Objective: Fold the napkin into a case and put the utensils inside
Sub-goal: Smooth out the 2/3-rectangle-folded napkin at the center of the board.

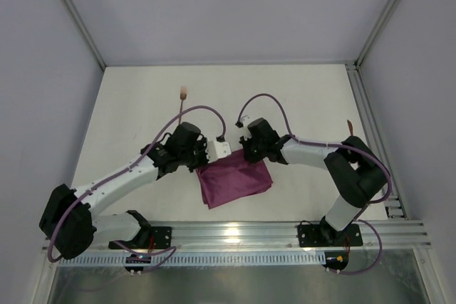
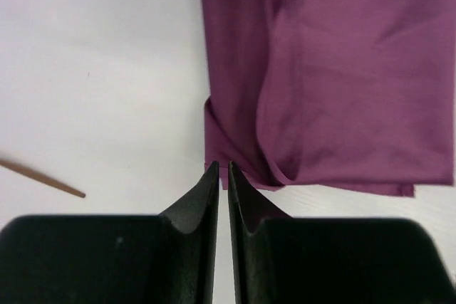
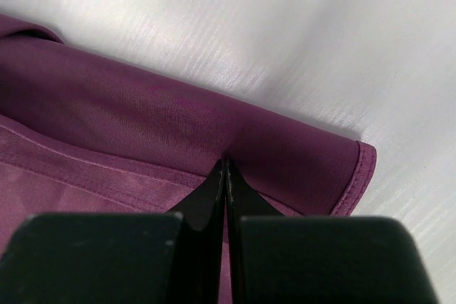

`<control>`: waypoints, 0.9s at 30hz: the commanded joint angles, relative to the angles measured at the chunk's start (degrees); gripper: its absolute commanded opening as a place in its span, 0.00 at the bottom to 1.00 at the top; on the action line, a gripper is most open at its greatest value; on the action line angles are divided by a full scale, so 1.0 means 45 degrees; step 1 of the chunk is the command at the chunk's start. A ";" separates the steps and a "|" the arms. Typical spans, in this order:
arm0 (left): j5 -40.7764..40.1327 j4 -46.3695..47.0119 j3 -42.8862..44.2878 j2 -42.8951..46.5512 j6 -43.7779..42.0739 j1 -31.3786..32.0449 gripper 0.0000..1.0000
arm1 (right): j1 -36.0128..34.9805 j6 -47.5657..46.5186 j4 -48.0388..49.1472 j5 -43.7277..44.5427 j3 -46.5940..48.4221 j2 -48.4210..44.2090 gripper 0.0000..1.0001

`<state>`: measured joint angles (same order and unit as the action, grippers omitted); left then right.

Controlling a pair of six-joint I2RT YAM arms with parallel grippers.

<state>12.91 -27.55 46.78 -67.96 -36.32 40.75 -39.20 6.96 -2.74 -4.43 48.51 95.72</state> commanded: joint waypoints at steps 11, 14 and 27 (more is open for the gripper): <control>-0.2203 0.4402 -0.1488 -0.2281 0.1880 0.0744 0.13 | -0.0039 0.0582 0.0531 -0.0052 -0.0663 -0.0627 0.03; -0.2731 0.4658 -0.2192 -0.2415 0.1547 0.1508 0.13 | -0.0058 0.0699 0.0512 -0.0051 -0.0741 -0.0724 0.03; -0.2105 0.3740 -0.3169 -0.2085 0.0434 0.1549 0.12 | -0.0233 0.0759 0.0415 -0.0072 -0.0782 -0.1681 0.03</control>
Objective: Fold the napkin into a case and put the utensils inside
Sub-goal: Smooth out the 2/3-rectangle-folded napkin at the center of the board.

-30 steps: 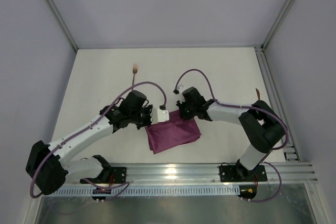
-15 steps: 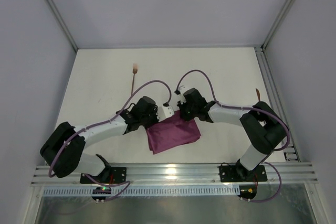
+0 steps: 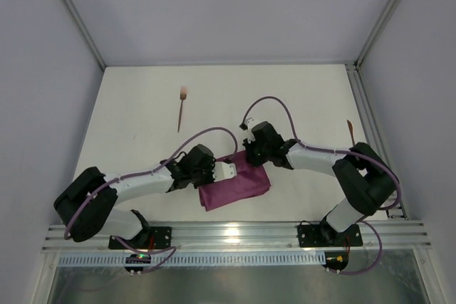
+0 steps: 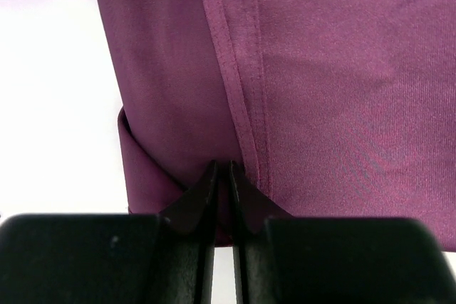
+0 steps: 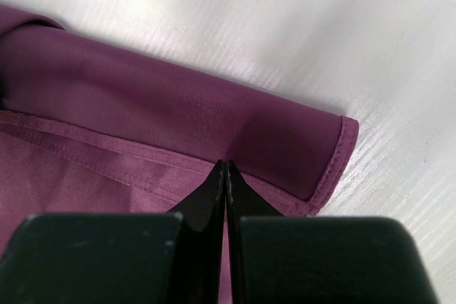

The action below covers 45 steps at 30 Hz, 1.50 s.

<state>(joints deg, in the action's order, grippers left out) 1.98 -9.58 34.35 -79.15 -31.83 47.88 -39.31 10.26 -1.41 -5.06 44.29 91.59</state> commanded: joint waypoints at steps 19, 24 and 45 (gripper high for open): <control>0.0596 -0.1792 0.0509 0.2588 -0.0234 -0.0053 0.25 | -0.0425 0.2270 0.1251 0.0480 0.0079 0.1032 0.03; -0.1354 -0.2382 0.1837 0.3098 0.1291 -0.0054 0.41 | -0.0425 0.2971 0.1464 0.0324 -0.0291 0.1365 0.03; -0.2437 -0.2652 0.1742 -0.0086 0.1351 -0.0054 0.30 | -0.0581 0.3617 0.1856 0.0968 -0.0858 0.0897 0.03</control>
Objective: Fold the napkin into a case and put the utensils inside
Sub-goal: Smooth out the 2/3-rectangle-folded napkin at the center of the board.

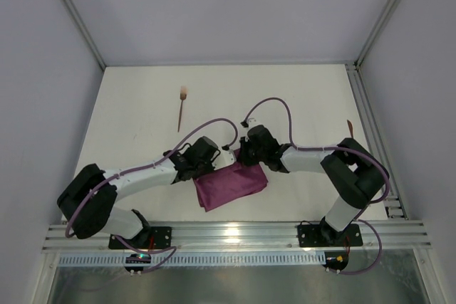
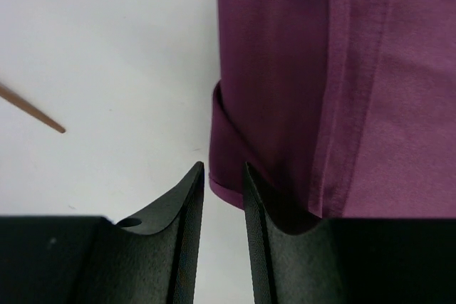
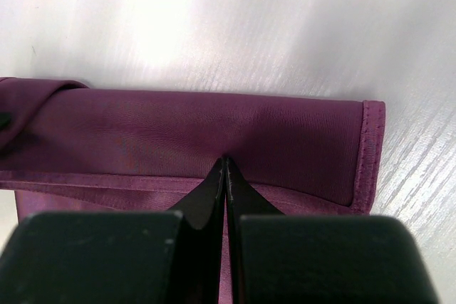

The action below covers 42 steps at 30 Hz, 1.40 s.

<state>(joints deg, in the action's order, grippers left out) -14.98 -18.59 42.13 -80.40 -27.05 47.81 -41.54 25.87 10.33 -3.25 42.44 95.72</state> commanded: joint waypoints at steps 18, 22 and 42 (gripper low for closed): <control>0.3075 -0.1026 -0.0436 -0.0454 0.0250 -0.0039 0.01 | -0.0222 -0.0142 -0.1318 0.0604 -0.0133 -0.1348 0.04; 0.3095 -0.0655 -0.0884 0.0034 -0.0081 -0.0039 0.00 | -0.0242 -0.0533 -0.2116 0.0429 0.0315 -0.2188 0.10; 0.1806 0.1513 -0.2897 -0.0258 -0.1568 -0.0039 0.00 | 0.1477 -0.0104 -0.3077 0.0428 -0.0289 -0.2972 0.50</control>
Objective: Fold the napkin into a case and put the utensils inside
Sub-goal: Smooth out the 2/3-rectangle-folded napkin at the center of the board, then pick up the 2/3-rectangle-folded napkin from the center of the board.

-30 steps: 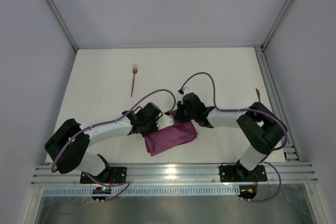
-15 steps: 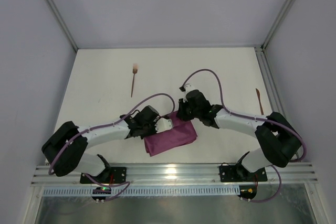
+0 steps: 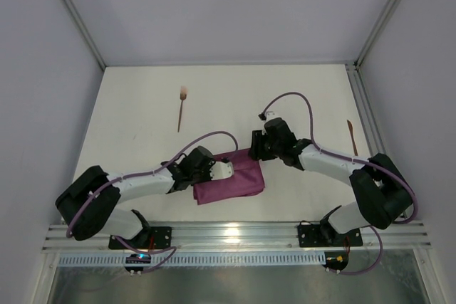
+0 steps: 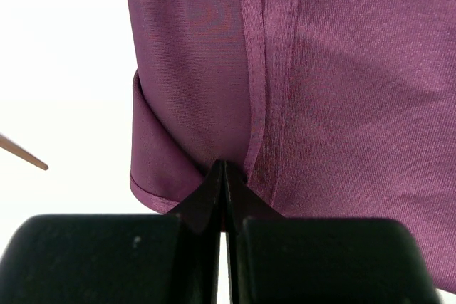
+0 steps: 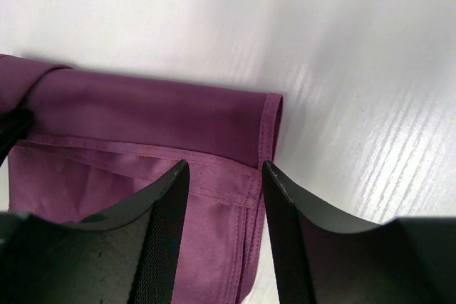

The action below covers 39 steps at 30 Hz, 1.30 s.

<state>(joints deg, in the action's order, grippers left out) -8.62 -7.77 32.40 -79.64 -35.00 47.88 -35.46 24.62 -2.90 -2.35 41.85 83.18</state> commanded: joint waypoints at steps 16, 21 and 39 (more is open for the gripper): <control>0.0939 -0.1164 -0.1009 0.1113 0.0142 -0.0054 0.00 | 0.0224 0.0095 0.0565 0.0464 -0.0626 0.0911 0.08; 0.1309 -0.1631 -0.0698 0.1816 0.0668 -0.0073 0.07 | 0.0205 0.0076 0.0933 0.0425 -0.1037 0.0443 0.03; 0.0940 -0.1398 -0.1243 0.1780 -0.0131 -0.0073 0.10 | -0.1278 -0.1351 0.0252 -0.0238 0.0855 0.0475 0.11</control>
<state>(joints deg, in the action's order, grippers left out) -4.58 -14.74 28.23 -70.26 -34.96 47.88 -38.81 20.58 -4.27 -0.95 41.98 81.58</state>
